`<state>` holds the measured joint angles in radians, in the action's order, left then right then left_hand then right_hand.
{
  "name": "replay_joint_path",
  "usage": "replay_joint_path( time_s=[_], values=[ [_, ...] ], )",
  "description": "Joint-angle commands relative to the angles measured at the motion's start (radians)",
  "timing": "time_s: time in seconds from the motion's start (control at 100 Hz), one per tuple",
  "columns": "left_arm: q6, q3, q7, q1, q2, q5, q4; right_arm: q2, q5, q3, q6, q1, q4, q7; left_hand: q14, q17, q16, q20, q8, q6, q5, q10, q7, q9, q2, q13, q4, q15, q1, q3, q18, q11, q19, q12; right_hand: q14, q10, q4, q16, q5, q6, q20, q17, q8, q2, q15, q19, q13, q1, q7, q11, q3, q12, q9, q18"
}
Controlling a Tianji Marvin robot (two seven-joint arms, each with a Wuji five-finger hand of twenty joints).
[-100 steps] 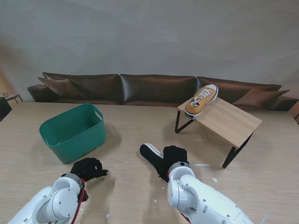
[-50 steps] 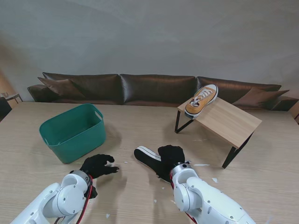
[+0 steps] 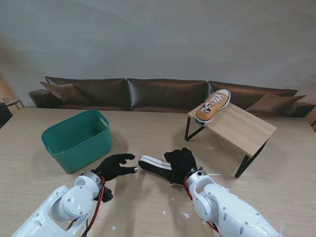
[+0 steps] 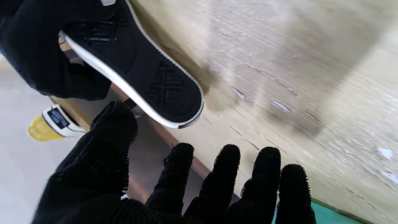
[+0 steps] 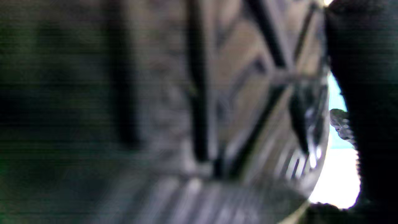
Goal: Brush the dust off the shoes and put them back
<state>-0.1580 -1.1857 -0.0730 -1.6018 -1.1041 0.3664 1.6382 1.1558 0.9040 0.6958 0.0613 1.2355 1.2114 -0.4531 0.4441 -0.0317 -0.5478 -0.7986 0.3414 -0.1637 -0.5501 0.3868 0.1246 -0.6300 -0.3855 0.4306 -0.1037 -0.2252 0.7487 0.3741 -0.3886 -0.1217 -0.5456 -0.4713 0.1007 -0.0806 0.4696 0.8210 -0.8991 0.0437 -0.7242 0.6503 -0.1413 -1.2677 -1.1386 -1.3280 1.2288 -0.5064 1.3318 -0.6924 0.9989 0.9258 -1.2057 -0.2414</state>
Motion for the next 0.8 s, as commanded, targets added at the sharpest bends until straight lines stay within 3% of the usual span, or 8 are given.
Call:
replay_joint_path(
  time_s=[0.0,0.06,0.09,0.24,0.4,0.48,0.66,0.79],
  values=[
    [-0.007,0.0,-0.024,0.012,-0.011,-0.005,-0.001,-0.005,0.017,0.002,-0.015,-0.011,0.007,0.01,0.01,-0.01,0.015,-0.022,-0.005,-0.005,-0.004,0.006,0.005,0.02,0.027,-0.034,0.038,0.026,0.004,-0.031,0.008,0.008,0.057,0.014,-0.114,0.049,-0.087,-0.008,-0.076,-0.271,-0.03,0.321,-0.034,0.022,-0.03,-0.014,0.079,-0.215,0.173,0.002,0.453,0.025,-0.042,0.022],
    [-0.016,0.003,-0.039,0.023,-0.011,-0.025,-0.004,-0.009,0.03,0.005,-0.036,-0.013,0.004,-0.003,0.015,-0.015,0.016,-0.027,-0.005,-0.003,-0.002,0.005,0.003,0.025,0.032,-0.04,0.038,0.032,0.002,-0.037,0.005,0.009,0.075,0.015,-0.115,0.05,-0.087,-0.009,-0.075,-0.271,-0.03,0.319,-0.035,0.022,-0.03,-0.012,0.079,-0.216,0.174,0.003,0.454,0.027,-0.042,0.024],
    [-0.021,0.006,-0.05,0.028,-0.009,-0.034,-0.005,-0.011,0.038,0.006,-0.048,-0.015,0.003,-0.009,0.014,-0.031,0.013,-0.074,-0.005,-0.002,0.007,0.004,-0.003,0.032,0.04,-0.038,0.043,0.036,0.013,-0.065,0.006,0.011,0.126,0.018,-0.115,0.05,-0.087,-0.009,-0.075,-0.272,-0.031,0.318,-0.036,0.023,-0.03,-0.01,0.079,-0.217,0.174,0.003,0.455,0.028,-0.041,0.025],
    [-0.036,0.021,-0.087,0.063,-0.007,-0.068,-0.023,-0.022,0.073,0.013,-0.085,-0.018,0.005,-0.033,0.016,-0.062,0.013,-0.109,-0.01,0.009,0.031,0.003,-0.014,0.043,0.047,-0.041,0.047,0.044,0.015,-0.091,0.001,0.013,0.214,0.02,-0.117,0.052,-0.087,-0.012,-0.074,-0.274,-0.033,0.318,-0.038,0.026,-0.026,-0.004,0.079,-0.217,0.174,0.005,0.454,0.032,-0.039,0.031],
    [-0.04,0.047,-0.11,0.106,-0.006,-0.092,-0.058,-0.021,0.066,0.009,-0.098,-0.023,-0.002,-0.026,0.019,-0.063,0.012,-0.13,-0.01,0.005,0.024,0.005,-0.01,0.038,0.048,-0.035,0.048,0.045,0.02,-0.094,0.002,0.011,0.218,0.019,-0.116,0.052,-0.089,-0.012,-0.075,-0.27,-0.034,0.317,-0.039,0.026,-0.025,0.0,0.078,-0.222,0.174,0.004,0.455,0.038,-0.037,0.034],
    [-0.045,0.059,-0.119,0.123,-0.007,-0.102,-0.073,-0.036,0.094,0.067,-0.116,0.023,0.067,-0.004,0.02,-0.064,0.011,-0.137,-0.012,0.003,0.036,0.004,-0.015,0.041,0.049,-0.035,0.048,0.045,0.019,-0.097,0.001,0.012,0.222,0.02,-0.113,0.051,-0.09,-0.013,-0.076,-0.269,-0.034,0.315,-0.039,0.026,-0.024,0.003,0.078,-0.225,0.174,0.004,0.456,0.039,-0.036,0.035],
    [-0.078,0.075,-0.151,0.157,-0.004,-0.124,-0.094,-0.045,0.125,0.098,-0.18,0.045,0.088,-0.041,0.023,-0.064,0.012,-0.148,-0.031,-0.004,0.078,0.009,-0.043,0.052,0.052,-0.04,0.048,0.05,0.007,-0.112,-0.001,0.015,0.23,0.021,-0.114,0.051,-0.091,-0.014,-0.077,-0.268,-0.035,0.313,-0.042,0.026,-0.023,0.01,0.078,-0.229,0.175,0.004,0.455,0.042,-0.034,0.041],
    [-0.07,0.077,-0.17,0.177,-0.008,-0.19,-0.115,-0.047,0.131,0.111,-0.218,0.052,0.094,-0.056,0.023,-0.063,0.012,-0.154,-0.041,0.036,0.085,0.006,-0.048,0.056,0.044,-0.042,0.047,0.052,-0.014,-0.136,-0.001,0.015,0.236,0.022,-0.117,0.054,-0.092,-0.017,-0.079,-0.269,-0.035,0.314,-0.043,0.028,-0.019,0.015,0.077,-0.228,0.175,0.004,0.454,0.044,-0.032,0.047]
  ],
)
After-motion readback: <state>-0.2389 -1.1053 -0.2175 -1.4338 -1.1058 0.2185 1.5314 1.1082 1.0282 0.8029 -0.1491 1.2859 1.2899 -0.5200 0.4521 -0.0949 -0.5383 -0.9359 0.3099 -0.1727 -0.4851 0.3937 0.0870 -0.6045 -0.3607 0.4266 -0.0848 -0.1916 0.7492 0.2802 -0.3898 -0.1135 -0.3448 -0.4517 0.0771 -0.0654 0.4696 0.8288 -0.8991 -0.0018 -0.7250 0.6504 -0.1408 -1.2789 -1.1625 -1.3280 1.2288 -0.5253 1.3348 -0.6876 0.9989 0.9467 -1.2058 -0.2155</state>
